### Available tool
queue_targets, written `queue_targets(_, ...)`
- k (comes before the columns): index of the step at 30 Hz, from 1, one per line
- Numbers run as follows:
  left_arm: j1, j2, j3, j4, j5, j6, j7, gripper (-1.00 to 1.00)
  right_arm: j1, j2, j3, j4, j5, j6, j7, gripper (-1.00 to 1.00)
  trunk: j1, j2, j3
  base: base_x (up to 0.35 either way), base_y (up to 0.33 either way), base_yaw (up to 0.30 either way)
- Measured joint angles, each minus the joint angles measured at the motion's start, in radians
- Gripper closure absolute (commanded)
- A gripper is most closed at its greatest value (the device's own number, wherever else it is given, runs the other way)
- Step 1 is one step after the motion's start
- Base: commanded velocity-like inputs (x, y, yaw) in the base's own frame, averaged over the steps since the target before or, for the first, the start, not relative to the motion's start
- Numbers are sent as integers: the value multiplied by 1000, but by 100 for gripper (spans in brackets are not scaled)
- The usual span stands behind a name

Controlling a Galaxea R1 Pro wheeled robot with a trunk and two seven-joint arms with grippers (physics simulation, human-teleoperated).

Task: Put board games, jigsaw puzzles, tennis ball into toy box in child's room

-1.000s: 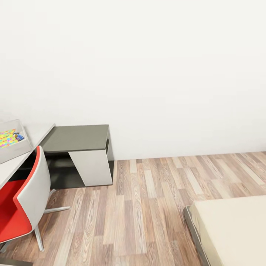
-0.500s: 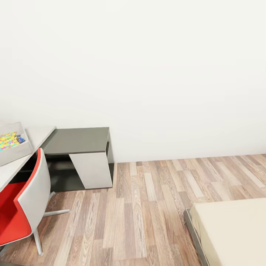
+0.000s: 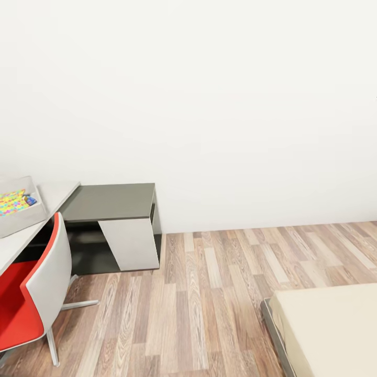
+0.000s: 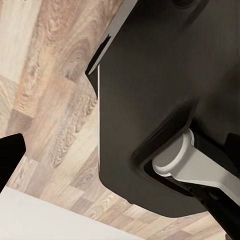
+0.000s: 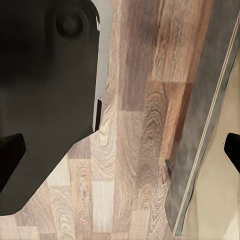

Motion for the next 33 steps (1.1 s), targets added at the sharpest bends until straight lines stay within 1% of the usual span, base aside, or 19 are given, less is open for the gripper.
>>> queue_targets(6, 0, -2, 0, 1, -2, 0, 0, -100, -1, 9, 0, -2, -1, -16, 1, -100, 0, 0, 2, 0, 0, 0)
queue_targets(8, 1, -3, 0, 1, -2, -1, 0, -100, 1, 25, -2, -3, -2, -19, 3, -100, 0, 0, 2, 0, 0, 0)
queue_targets(9, 1, -3, 0, 1, -2, -1, 0, -100, 1, 26, -2, -3, -2, -19, 3, -100, 0, 0, 2, 0, 0, 0)
queue_targets(13, 1, -3, 0, 1, -2, -1, 1, -100, 7, 69, -1, -3, 0, -21, 1, -100, 0, 0, 2, 0, 0, 0)
queue_targets(14, 1, -3, 0, 1, -2, -1, 1, -100, 7, 70, -1, -3, 0, -22, 1, -100, 0, 0, 2, 0, 0, 0)
queue_targets(17, 1, -3, 0, 1, -2, -1, 1, -100, 9, 89, 0, -3, 0, -23, 1, -100, 0, 0, 2, 0, 0, 0)
queue_targets(24, 1, -3, 0, 1, -2, -1, 1, -100, 9, 102, 2, -4, 0, -24, 1, -100, 0, 0, 3, 0, 0, 0)
queue_targets(33, 1, -3, 0, 1, -2, -1, 1, -100, 9, 100, 2, -4, -2, -24, 0, -100, 0, 0, 3, 0, 0, 0)
